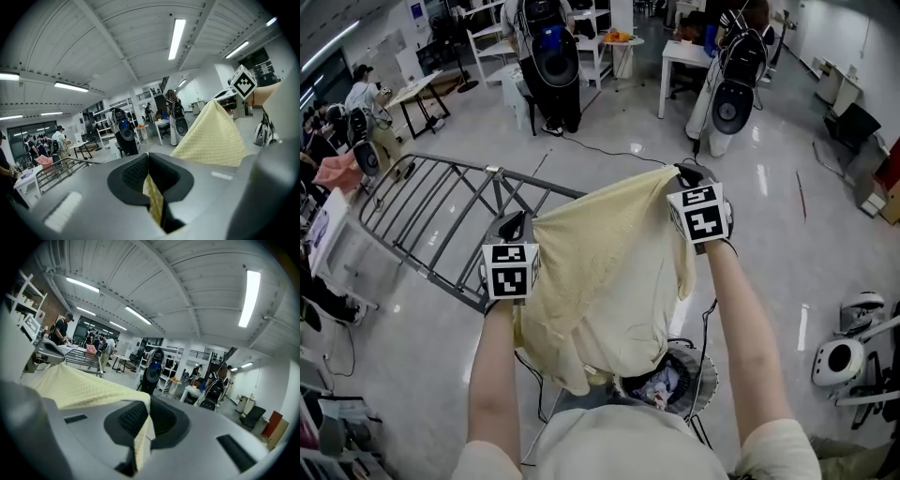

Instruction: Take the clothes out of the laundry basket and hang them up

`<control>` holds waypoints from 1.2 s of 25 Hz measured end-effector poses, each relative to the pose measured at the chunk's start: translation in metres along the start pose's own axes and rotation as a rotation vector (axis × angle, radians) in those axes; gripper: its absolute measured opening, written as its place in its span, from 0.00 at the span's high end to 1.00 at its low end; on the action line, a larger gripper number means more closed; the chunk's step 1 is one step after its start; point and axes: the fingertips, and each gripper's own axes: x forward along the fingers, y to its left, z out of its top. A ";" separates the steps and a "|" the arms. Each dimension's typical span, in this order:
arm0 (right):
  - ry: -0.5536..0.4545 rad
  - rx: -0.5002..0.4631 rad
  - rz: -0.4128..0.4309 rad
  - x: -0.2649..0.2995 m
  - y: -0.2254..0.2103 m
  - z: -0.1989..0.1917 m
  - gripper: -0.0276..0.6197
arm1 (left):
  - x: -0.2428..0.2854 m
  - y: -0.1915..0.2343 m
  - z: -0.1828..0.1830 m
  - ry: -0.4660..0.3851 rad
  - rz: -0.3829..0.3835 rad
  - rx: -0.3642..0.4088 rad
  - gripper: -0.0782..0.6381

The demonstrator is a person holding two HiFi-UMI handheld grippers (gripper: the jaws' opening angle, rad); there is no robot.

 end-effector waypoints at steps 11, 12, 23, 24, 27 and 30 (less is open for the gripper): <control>0.148 0.012 0.030 0.099 0.000 -0.038 0.92 | 0.096 -0.004 -0.055 0.160 -0.160 0.002 0.87; 0.175 0.008 0.042 0.111 0.004 -0.046 0.91 | 0.103 -0.005 -0.064 0.181 -0.176 -0.005 0.87; 0.432 -0.038 0.186 0.178 0.034 -0.140 0.80 | 0.138 -0.027 -0.140 0.349 -0.278 -0.008 0.87; 0.447 -0.039 0.195 0.180 0.035 -0.147 0.80 | 0.140 -0.028 -0.144 0.360 -0.282 -0.008 0.87; 0.521 -0.039 0.234 0.179 0.045 -0.172 0.76 | 0.145 -0.032 -0.159 0.396 -0.291 0.001 0.87; 0.581 -0.075 0.291 0.168 0.052 -0.186 0.69 | 0.146 -0.037 -0.168 0.423 -0.307 0.003 0.87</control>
